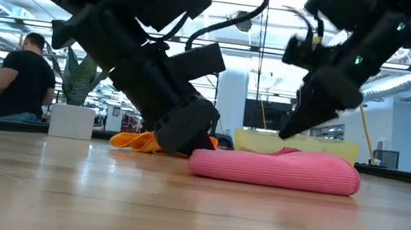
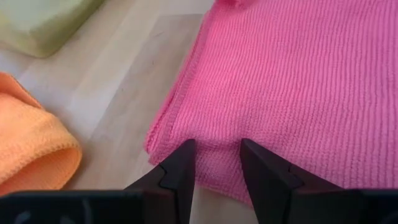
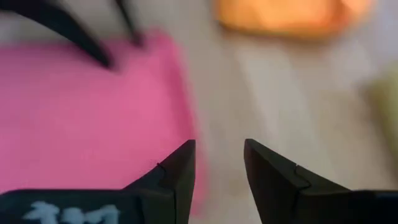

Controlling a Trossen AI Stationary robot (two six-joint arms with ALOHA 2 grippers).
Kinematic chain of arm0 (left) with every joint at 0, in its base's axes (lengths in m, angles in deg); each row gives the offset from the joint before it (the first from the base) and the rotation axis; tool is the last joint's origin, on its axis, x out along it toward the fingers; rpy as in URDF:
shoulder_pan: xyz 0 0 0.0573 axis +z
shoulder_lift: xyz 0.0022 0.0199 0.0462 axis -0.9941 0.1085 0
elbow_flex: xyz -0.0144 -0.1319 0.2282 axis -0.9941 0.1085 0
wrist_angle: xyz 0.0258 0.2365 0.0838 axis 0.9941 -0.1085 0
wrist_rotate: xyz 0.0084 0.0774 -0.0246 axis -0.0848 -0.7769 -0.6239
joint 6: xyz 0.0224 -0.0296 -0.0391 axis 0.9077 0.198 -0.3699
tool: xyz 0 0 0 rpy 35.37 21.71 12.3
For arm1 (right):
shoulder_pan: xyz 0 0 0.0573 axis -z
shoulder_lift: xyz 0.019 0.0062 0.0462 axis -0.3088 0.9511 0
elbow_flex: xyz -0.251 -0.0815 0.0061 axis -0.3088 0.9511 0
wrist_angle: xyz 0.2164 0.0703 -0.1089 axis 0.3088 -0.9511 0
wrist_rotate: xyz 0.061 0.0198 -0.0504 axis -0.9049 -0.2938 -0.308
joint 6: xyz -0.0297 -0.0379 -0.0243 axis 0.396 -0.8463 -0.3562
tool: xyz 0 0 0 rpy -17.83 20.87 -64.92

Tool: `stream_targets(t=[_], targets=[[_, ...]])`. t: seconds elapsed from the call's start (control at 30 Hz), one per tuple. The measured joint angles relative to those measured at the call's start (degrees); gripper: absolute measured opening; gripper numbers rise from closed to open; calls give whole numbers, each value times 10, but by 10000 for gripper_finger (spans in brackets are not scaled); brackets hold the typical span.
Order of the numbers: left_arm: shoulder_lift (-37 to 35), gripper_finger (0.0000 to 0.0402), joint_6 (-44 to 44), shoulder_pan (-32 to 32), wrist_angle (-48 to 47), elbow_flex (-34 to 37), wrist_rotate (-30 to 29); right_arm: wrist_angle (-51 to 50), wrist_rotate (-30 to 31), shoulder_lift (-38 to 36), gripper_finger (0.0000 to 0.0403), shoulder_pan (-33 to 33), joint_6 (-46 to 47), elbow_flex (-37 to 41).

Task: Fold microfiber towels
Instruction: Fold the pink kitchen towel

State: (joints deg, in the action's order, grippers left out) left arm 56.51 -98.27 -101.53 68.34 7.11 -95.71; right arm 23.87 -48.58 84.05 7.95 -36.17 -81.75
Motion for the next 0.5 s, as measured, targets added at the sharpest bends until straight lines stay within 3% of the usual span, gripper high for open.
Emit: stream_targets(t=[0.17, 0.23, 0.33, 0.5], targets=[[0, 131, 0, 0, 0, 0, 5, 160, -97, 8, 118, -30, -5, 34], [0, 131, 0, 0, 3, 0, 5, 219, -107, 15, 102, -39, 21, 67], [0, 131, 0, 0, 8, 0, 8, 285, -74, 18, 70, -44, 66, 122], [0, 131, 1, 0, 13, 0, 10, 348, 42, 19, 13, -43, 126, 206]])
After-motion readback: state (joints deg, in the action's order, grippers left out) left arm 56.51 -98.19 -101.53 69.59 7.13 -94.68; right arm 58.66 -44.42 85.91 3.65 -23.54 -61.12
